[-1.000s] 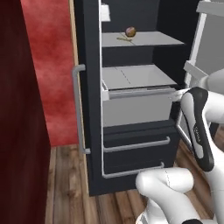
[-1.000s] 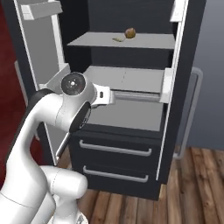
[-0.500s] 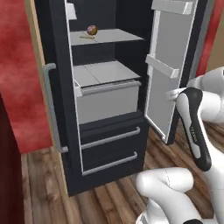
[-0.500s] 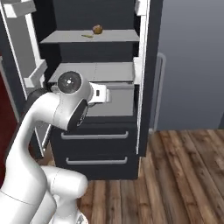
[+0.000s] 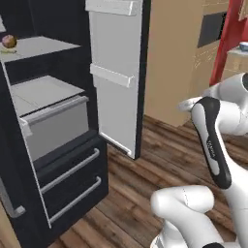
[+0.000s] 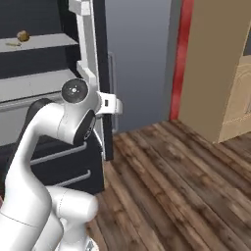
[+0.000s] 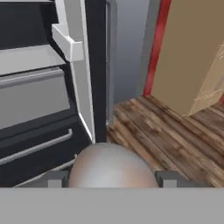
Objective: Pick the egg and butter from the fridge and place them by the bowl for mixing.
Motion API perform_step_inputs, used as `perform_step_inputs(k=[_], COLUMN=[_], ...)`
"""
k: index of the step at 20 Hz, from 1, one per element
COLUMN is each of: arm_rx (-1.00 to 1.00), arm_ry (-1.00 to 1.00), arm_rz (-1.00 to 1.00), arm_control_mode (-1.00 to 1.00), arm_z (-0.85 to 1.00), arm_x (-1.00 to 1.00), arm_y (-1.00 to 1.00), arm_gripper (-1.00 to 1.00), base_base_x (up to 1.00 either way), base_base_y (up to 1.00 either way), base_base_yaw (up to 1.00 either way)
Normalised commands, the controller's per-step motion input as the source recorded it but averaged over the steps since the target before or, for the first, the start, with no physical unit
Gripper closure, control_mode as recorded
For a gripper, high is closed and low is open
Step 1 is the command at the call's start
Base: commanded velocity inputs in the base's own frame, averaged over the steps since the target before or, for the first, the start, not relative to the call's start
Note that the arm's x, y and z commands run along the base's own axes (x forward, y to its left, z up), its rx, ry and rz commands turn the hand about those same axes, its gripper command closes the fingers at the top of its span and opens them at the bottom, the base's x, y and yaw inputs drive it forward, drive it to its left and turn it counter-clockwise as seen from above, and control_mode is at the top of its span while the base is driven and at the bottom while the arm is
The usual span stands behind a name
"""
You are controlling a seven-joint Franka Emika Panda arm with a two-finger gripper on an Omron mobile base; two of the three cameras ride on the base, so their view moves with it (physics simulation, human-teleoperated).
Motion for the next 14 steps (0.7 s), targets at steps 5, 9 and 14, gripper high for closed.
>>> perform_step_inputs(k=[5, 9, 14], arm_rx=[0.00, 0.00, 0.00], arm_ry=[0.00, 0.00, 0.00], arm_rz=[0.00, 0.00, 0.00], arm_control_mode=[1.00, 1.00, 1.00], arm_z=[0.00, 0.00, 0.00], arm_x=[0.00, 0.00, 0.00], arm_y=[0.00, 0.00, 0.00], arm_gripper=[1.00, 1.00, 1.00], base_base_x=[-0.01, 0.00, 0.07], base_base_y=[0.09, 0.10, 0.14], base_base_yaw=[-0.82, -0.87, -0.83])
